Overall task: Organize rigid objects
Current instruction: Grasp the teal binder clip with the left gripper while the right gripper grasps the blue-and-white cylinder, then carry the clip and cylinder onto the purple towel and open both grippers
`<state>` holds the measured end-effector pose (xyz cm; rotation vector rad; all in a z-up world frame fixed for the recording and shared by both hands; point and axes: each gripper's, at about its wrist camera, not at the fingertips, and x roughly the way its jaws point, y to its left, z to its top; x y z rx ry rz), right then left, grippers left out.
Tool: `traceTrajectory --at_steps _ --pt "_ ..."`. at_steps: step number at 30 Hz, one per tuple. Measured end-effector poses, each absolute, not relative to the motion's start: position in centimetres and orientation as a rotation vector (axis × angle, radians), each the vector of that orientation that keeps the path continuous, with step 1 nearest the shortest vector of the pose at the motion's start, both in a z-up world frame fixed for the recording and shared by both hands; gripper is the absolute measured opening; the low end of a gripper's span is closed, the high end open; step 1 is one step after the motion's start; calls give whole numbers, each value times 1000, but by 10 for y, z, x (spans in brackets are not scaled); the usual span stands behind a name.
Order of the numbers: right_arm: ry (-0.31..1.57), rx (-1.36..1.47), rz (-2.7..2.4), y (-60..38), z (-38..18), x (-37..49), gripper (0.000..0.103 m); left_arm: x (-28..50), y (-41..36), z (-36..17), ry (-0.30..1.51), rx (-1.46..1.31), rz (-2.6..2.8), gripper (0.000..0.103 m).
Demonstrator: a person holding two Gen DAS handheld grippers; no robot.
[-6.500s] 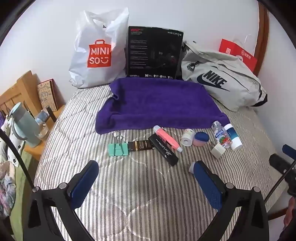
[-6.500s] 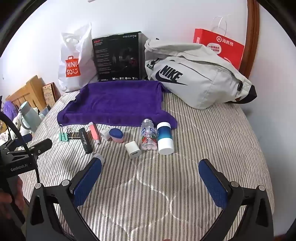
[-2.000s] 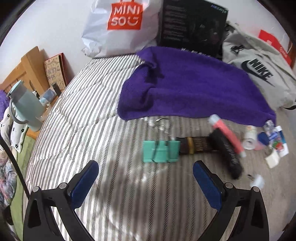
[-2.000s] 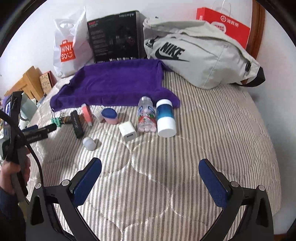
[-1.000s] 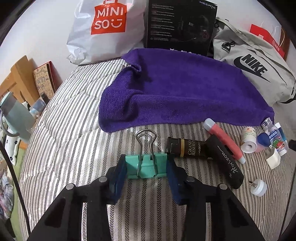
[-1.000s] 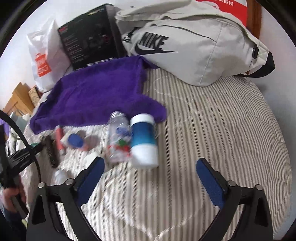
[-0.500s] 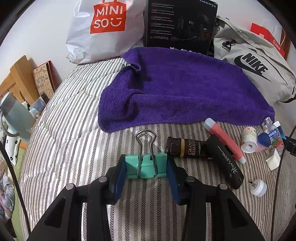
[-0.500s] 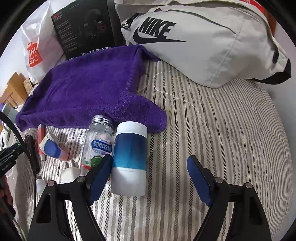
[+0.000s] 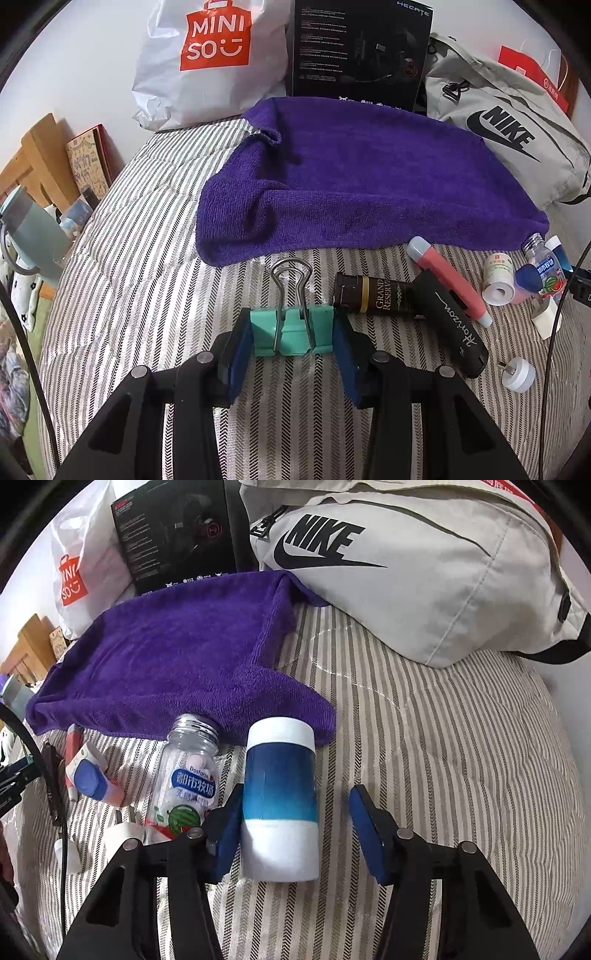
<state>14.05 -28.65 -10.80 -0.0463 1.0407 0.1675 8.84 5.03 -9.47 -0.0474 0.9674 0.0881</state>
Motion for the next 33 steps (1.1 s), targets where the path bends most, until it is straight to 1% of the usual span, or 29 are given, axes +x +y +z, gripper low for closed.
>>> traceTrajectory --at_steps 3,4,17,27,33 --pt "1042 -39 183 -287 -107 140 41 89 51 -95 964 -49 84 40" --pt "1044 -32 188 -288 -106 140 36 88 52 -95 963 -48 81 40" --pt "1071 35 235 -301 -89 118 36 66 67 -82 959 -102 67 39" --pt "1034 43 287 -298 -69 114 36 64 69 -45 904 -92 52 39" --pt "1010 25 325 -283 -50 126 36 83 65 -19 871 -70 31 39"
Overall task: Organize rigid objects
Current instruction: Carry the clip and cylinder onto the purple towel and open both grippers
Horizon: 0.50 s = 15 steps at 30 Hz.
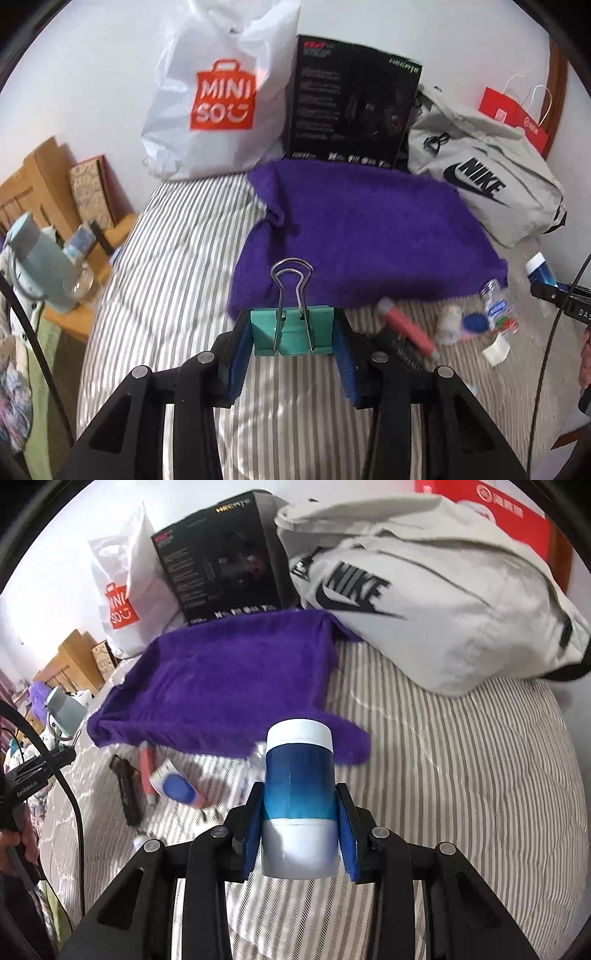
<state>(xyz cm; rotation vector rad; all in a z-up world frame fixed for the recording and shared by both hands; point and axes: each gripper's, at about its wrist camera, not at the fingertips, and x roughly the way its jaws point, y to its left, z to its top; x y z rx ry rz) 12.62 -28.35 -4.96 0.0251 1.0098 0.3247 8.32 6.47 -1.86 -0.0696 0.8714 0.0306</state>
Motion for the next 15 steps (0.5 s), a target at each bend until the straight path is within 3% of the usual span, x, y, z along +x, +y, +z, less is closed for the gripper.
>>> traceTrajectory --at_steps 15 --pt "995 -10 385 -247 -41 202 36 181 54 -12 878 -52 -20 39"
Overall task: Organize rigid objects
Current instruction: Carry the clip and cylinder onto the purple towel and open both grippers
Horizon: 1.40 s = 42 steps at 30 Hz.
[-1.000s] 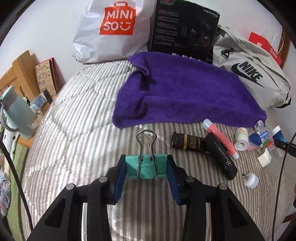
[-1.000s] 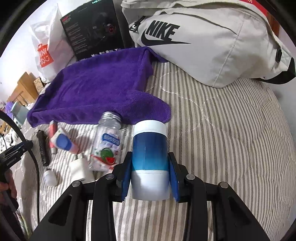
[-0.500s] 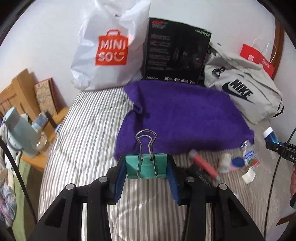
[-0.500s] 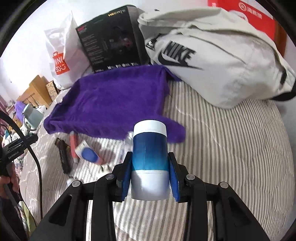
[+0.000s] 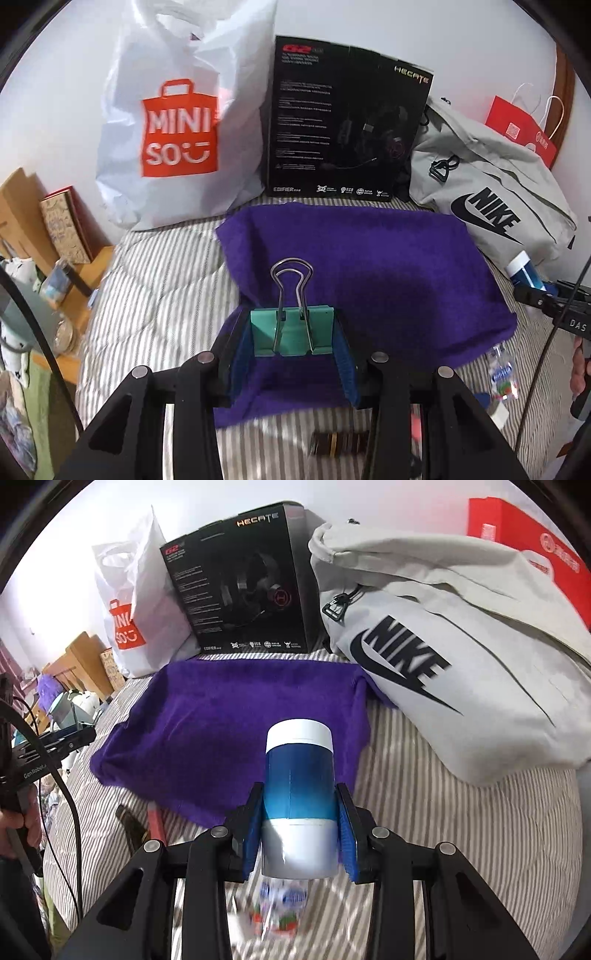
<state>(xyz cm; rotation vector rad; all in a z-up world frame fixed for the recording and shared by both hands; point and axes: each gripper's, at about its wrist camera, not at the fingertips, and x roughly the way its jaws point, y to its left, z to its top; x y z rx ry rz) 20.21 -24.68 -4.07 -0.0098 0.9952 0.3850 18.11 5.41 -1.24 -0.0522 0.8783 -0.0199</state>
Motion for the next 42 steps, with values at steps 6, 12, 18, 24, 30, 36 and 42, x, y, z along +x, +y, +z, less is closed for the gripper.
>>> traceTrajectory --at_steps 6,12,18,24,30,36,42 --pt "1033 -19 390 -229 -64 241 36 211 51 -23 891 -60 -38 39" --pt "1074 -59 389 -206 -89 277 36 241 47 -40 921 -65 -54 39" --pt "1109 -111 383 -188 -107 301 36 269 43 -59 956 -77 -68 39" --pt "1128 -151 387 -181 -116 309 36 288 34 -75 1003 -62 -77 39" --pt "1119 -208 396 -173 -118 309 36 301 27 -84 1031 -23 -70 39" --pt "1119 -231 428 -168 -121 309 36 304 19 -86 1032 25 -62 40" --pt "1108 -244 456 -174 -121 306 37 302 13 -88 1029 52 -61 44"
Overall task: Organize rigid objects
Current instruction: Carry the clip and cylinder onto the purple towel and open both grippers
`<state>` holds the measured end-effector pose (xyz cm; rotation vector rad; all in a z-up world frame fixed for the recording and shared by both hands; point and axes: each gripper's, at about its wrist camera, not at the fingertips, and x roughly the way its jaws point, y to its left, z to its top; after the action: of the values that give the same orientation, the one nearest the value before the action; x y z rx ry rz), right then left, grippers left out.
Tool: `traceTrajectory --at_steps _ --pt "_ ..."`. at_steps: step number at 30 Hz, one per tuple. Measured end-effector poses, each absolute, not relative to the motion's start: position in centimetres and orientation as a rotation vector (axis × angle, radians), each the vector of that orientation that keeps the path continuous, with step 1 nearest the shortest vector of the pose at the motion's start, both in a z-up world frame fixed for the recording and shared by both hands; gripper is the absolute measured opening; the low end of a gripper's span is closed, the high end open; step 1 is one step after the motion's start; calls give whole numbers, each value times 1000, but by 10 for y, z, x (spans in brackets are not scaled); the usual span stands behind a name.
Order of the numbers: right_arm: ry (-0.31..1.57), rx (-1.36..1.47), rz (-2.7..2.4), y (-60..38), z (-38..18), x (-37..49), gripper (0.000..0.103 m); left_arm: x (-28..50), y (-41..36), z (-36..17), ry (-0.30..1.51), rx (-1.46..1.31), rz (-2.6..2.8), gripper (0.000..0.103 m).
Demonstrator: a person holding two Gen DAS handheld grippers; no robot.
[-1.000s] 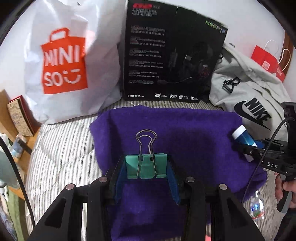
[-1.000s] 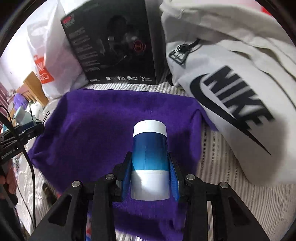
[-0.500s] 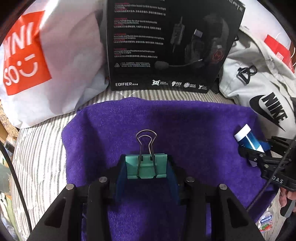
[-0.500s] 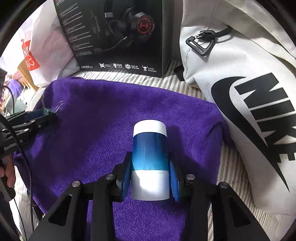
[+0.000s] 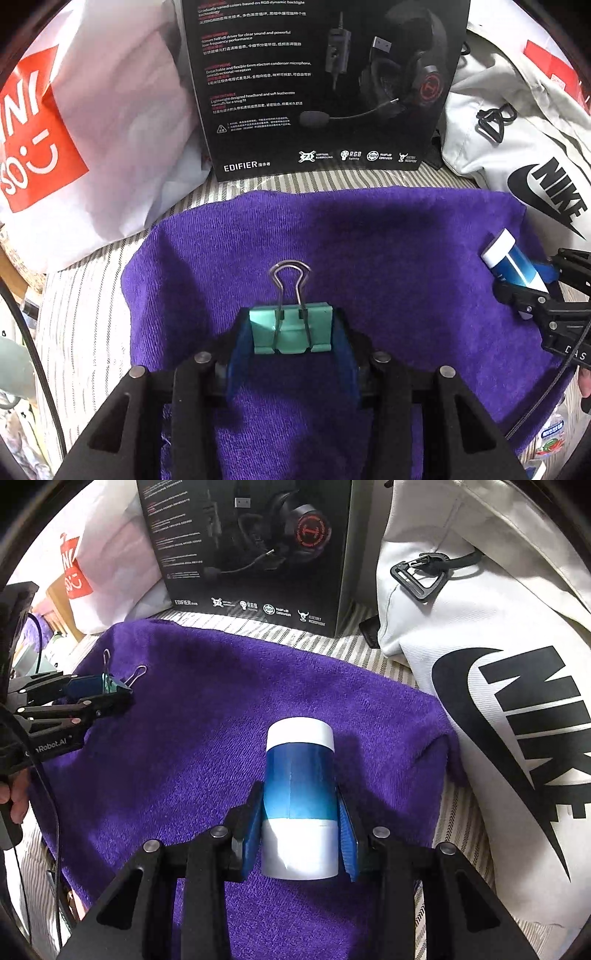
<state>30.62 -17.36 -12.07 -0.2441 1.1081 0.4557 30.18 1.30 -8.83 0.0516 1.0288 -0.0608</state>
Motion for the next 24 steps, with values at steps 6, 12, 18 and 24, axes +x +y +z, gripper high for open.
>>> traceTrajectory --at_steps 6,12,18,24 --pt "1123 -235 469 -180 -120 301 49 294 12 -91 1045 60 -50 64" --pt "1125 -197 435 -196 -108 284 52 271 19 -85 1055 23 -35 68" --pt "1078 -133 401 -221 -76 247 62 221 21 -58 1009 27 -35 68" --pt "1032 -51 374 -242 -39 191 63 165 33 -46 1000 -24 42 68"
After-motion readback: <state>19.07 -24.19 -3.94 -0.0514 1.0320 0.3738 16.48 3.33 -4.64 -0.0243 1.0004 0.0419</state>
